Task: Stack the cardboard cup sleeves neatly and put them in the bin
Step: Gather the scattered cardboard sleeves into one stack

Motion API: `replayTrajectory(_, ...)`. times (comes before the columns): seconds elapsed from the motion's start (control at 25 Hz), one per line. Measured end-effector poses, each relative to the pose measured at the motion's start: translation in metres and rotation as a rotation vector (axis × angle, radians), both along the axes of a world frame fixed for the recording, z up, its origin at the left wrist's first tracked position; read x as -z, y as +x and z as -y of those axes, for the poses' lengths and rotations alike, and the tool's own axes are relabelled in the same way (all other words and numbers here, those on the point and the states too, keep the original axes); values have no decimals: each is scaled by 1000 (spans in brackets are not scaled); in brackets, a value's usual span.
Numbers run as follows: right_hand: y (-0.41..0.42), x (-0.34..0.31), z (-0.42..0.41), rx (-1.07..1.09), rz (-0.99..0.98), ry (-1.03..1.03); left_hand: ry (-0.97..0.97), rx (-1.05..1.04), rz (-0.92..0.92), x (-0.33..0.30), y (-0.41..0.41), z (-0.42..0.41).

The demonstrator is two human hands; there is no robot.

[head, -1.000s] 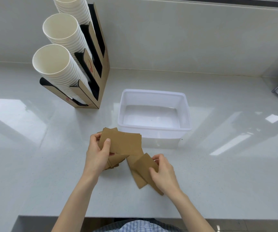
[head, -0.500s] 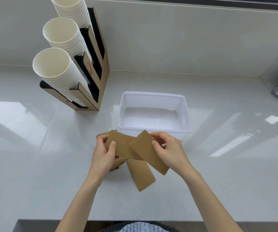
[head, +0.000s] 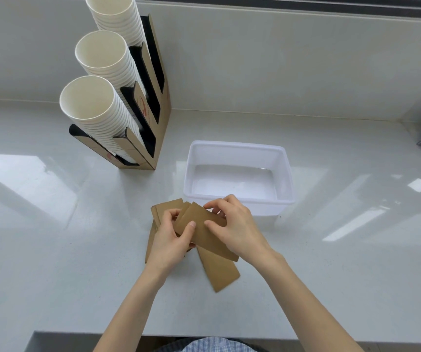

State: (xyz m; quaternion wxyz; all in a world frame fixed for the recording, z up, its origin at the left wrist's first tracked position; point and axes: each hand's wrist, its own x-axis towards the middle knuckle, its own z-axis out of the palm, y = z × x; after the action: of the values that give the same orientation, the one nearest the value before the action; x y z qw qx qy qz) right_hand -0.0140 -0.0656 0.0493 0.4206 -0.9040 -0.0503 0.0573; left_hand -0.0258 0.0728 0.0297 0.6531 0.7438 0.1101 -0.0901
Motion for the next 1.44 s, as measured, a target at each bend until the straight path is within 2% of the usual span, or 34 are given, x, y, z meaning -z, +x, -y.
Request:
replayTrajectory(0.16, -7, 7, 9, 132, 20, 26, 26, -102, 50, -3, 4, -12)
replayTrajectory(0.32, -21, 32, 16, 184, -150, -20, 12, -199, 35, 0, 7, -27)
replayTrajectory(0.48, -33, 60, 1, 119, -417, -284, -4, -209, 24, 3, 6, -29)
replayTrajectory(0.6, -40, 69, -12, 96, -372, -541, -2, -209, 17, 4, 5, -29)
replayTrajectory(0.68, -40, 73, -14, 93, -329, -600, -3, -211, 18, 3, 6, -29)
replayTrajectory(0.84, -37, 75, -2, 154, -352, -534, -12, -207, 15, 3, 6, -28)
replayTrajectory(1.0, -37, 67, 27, 240, -362, -277, 4, -210, 8, 2, 7, -26)
replayTrajectory(1.24, -43, 41, 51, 259, -203, 2, 30, -182, 12, 0, 7, -19)
replayTrajectory(1.32, -40, 31, 48, 192, -130, 12, 28, -151, 10, -1, 5, -15)
replayTrajectory(1.44, -35, 19, 37, 41, -9, -82, 21, -80, -18, -1, 2, -10)
